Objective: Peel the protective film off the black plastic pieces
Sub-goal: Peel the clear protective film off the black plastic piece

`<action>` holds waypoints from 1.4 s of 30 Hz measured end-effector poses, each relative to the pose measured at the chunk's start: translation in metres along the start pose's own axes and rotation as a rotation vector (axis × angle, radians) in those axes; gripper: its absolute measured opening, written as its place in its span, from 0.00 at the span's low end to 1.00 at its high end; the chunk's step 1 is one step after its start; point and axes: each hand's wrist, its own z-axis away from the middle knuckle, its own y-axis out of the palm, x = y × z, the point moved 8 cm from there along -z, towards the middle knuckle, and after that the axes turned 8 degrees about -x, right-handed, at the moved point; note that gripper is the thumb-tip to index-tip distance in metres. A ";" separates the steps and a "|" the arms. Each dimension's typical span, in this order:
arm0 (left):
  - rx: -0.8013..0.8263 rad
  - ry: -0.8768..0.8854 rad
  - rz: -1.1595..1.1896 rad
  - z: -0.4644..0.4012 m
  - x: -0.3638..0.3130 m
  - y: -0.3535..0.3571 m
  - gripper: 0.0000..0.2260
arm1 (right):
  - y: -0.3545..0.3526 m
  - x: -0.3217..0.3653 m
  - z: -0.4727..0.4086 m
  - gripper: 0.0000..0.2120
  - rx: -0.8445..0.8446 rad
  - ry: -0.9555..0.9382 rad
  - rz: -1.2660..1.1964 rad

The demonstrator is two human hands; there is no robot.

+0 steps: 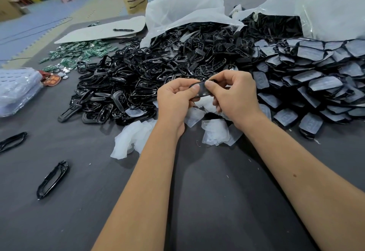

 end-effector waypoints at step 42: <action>-0.069 0.073 -0.015 -0.001 -0.005 -0.009 0.08 | 0.005 0.027 0.010 0.09 0.093 -0.351 0.153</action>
